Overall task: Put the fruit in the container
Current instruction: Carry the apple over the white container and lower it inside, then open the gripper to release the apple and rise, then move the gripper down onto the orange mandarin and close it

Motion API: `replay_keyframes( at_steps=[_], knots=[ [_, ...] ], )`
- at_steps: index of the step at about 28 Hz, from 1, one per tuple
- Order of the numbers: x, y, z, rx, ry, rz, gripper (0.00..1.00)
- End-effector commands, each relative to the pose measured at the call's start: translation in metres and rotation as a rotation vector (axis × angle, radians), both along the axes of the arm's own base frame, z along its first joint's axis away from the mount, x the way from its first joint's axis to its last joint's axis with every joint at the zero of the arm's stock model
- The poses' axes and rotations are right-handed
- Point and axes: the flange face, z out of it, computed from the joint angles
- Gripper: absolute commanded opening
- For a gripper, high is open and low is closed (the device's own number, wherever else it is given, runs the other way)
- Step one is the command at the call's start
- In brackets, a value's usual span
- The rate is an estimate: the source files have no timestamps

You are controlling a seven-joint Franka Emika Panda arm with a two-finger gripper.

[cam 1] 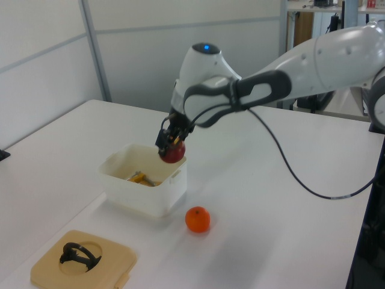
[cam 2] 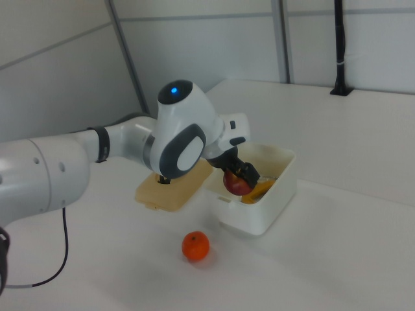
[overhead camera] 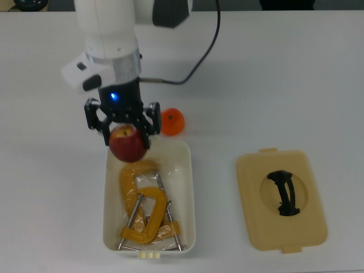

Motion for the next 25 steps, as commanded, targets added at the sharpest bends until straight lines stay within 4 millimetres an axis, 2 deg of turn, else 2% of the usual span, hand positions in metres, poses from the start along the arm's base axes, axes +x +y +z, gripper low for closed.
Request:
replay_keyframes(
  at_steps=[1,2,5,9,11,14,18,21,23,25],
  knots=[
    [0.014,0.009,-0.008,-0.015,-0.023,-0.037,0.94],
    [0.014,0.010,-0.009,-0.017,-0.020,-0.037,1.00],
    [0.012,0.019,-0.002,-0.015,-0.025,-0.029,1.00],
    [0.004,0.018,0.011,-0.009,-0.001,-0.040,1.00],
    [-0.004,0.016,0.022,-0.008,0.037,-0.041,1.00],
    [-0.020,0.017,0.027,-0.014,0.115,-0.025,1.00],
    [-0.039,0.028,0.009,-0.029,0.263,0.037,1.00],
    [-0.049,0.031,-0.002,-0.038,0.307,0.067,1.00],
    [-0.056,0.035,-0.018,-0.050,0.343,0.088,1.00],
    [-0.060,0.046,-0.027,-0.061,0.375,0.112,1.00]
  ],
)
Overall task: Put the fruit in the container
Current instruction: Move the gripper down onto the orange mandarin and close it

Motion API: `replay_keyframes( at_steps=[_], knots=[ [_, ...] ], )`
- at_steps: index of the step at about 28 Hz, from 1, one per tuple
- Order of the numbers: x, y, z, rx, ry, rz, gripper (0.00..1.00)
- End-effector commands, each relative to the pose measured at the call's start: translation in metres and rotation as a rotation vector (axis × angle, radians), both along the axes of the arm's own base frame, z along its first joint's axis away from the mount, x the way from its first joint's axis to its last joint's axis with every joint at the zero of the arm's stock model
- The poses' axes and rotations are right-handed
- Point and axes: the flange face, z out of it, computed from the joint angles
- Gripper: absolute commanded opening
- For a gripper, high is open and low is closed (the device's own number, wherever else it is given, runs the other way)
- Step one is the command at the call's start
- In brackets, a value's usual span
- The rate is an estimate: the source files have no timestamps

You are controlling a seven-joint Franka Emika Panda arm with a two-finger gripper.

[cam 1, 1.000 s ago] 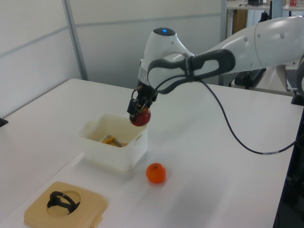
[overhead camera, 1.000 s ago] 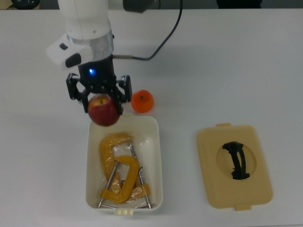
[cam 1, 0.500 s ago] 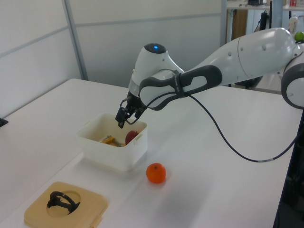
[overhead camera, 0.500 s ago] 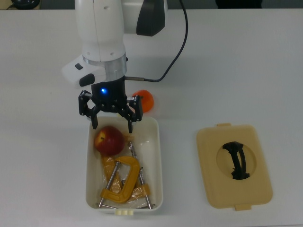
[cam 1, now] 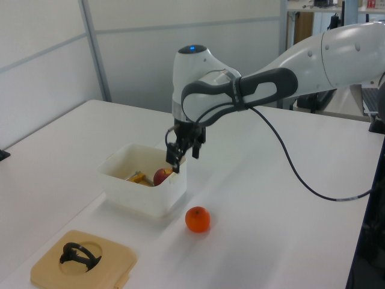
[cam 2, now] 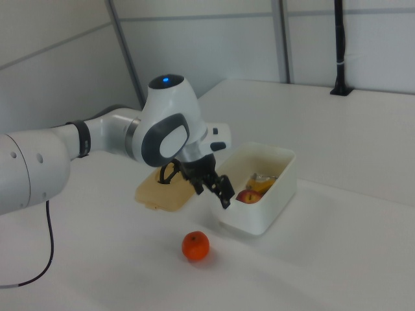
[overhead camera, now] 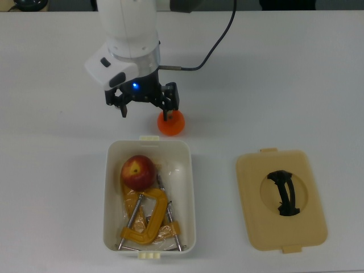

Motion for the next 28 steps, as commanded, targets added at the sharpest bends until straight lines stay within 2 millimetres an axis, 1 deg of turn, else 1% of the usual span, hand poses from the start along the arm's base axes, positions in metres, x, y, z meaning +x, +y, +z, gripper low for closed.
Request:
replay_keyframes(
  at_steps=[1,3,5,8,9,13,14,19,22,25,28],
  knots=[
    [-0.024,0.017,-0.028,-0.032,0.095,0.072,1.00],
    [-0.027,0.019,-0.039,-0.053,0.147,0.086,1.00],
    [-0.029,0.021,-0.044,-0.061,0.165,0.095,1.00],
    [-0.031,0.024,-0.058,-0.067,0.194,0.103,1.00],
    [-0.032,0.028,-0.065,-0.072,0.206,0.113,1.00],
    [-0.033,0.036,-0.080,-0.083,0.230,0.132,1.00],
    [-0.032,0.039,-0.090,-0.088,0.245,0.141,1.00],
    [-0.031,0.059,-0.121,-0.114,0.281,0.189,1.00],
    [-0.032,0.067,-0.129,-0.120,0.291,0.204,1.00],
    [-0.032,0.070,-0.136,-0.121,0.300,0.210,1.00],
    [-0.031,0.070,-0.137,-0.124,0.298,0.214,1.00]
  ],
)
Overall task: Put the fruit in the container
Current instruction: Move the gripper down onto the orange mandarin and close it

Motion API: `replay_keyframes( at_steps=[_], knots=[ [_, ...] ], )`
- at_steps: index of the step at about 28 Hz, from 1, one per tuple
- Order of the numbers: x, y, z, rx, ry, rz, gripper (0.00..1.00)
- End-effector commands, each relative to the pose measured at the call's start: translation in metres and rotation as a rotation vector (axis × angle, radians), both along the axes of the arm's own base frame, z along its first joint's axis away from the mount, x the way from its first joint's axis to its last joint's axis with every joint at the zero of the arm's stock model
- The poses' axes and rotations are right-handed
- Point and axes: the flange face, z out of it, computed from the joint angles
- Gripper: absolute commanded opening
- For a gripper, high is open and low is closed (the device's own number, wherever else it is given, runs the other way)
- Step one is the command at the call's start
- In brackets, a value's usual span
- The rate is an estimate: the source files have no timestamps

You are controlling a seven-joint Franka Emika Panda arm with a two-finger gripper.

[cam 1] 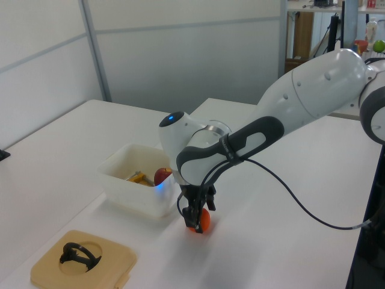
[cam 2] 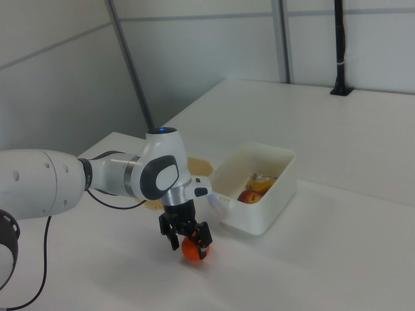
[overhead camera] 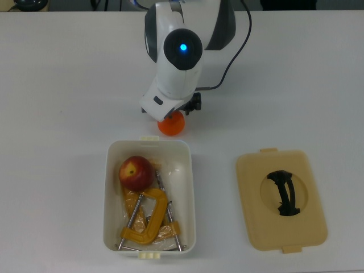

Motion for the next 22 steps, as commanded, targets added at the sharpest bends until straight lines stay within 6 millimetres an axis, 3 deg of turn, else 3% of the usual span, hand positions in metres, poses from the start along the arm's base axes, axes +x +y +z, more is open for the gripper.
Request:
replay_keyframes(
  at_steps=[1,3,10,17,22],
  knots=[
    [0.003,0.000,0.001,-0.024,-0.015,0.042,0.86],
    [0.005,0.000,0.001,-0.032,-0.023,0.047,0.75],
    [0.014,0.005,0.017,-0.030,-0.060,0.049,0.75],
    [0.016,0.006,0.022,-0.026,-0.070,0.057,0.21],
    [0.017,0.006,0.040,-0.019,-0.089,0.052,0.16]
  ],
)
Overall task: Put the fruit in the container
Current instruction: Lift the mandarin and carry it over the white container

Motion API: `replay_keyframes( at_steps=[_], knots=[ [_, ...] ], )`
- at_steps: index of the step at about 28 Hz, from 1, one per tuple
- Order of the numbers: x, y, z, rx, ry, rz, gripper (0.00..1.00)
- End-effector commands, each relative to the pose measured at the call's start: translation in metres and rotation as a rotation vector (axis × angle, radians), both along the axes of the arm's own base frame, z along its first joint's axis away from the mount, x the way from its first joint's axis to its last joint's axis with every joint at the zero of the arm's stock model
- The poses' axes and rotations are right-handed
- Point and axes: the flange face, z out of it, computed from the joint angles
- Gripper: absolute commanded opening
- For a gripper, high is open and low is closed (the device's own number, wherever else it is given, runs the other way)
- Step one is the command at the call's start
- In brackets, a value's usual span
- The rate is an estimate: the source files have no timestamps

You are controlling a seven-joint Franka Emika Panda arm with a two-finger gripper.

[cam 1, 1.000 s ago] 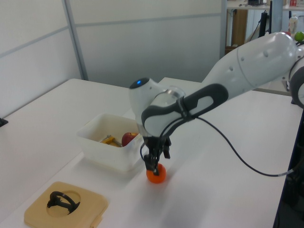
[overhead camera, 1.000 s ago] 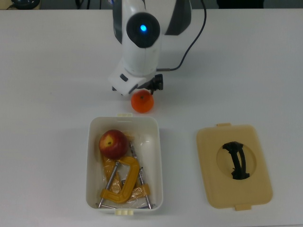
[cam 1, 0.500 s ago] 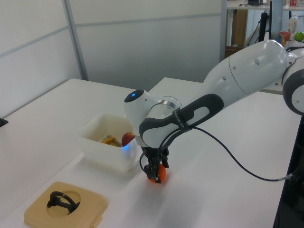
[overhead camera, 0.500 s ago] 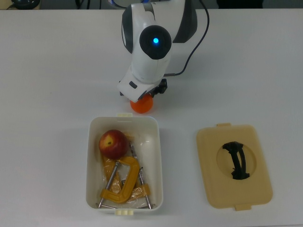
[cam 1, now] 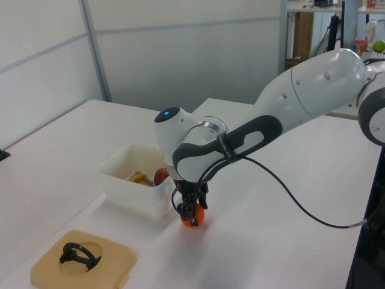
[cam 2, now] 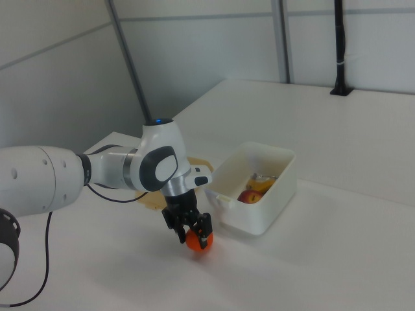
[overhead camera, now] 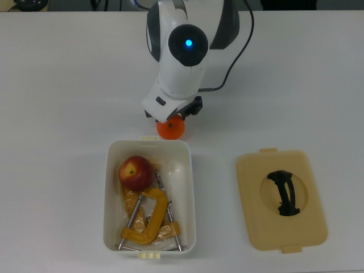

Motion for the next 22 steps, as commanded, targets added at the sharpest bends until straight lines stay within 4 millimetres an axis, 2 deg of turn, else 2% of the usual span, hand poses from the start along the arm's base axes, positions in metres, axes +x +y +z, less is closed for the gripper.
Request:
replay_keyframes(
  at_steps=[1,5,6,13,16,22],
  knots=[
    [0.003,0.004,0.031,0.003,-0.050,0.029,0.16],
    [0.002,0.004,0.048,0.009,-0.073,0.025,0.15],
    [0.002,0.004,0.063,0.014,-0.091,0.021,0.15],
    [-0.004,-0.004,0.115,0.037,-0.054,0.026,0.16],
    [0.004,-0.013,0.142,0.094,-0.092,-0.005,0.16],
    [0.019,-0.035,0.165,0.126,-0.182,-0.058,0.18]
  ],
)
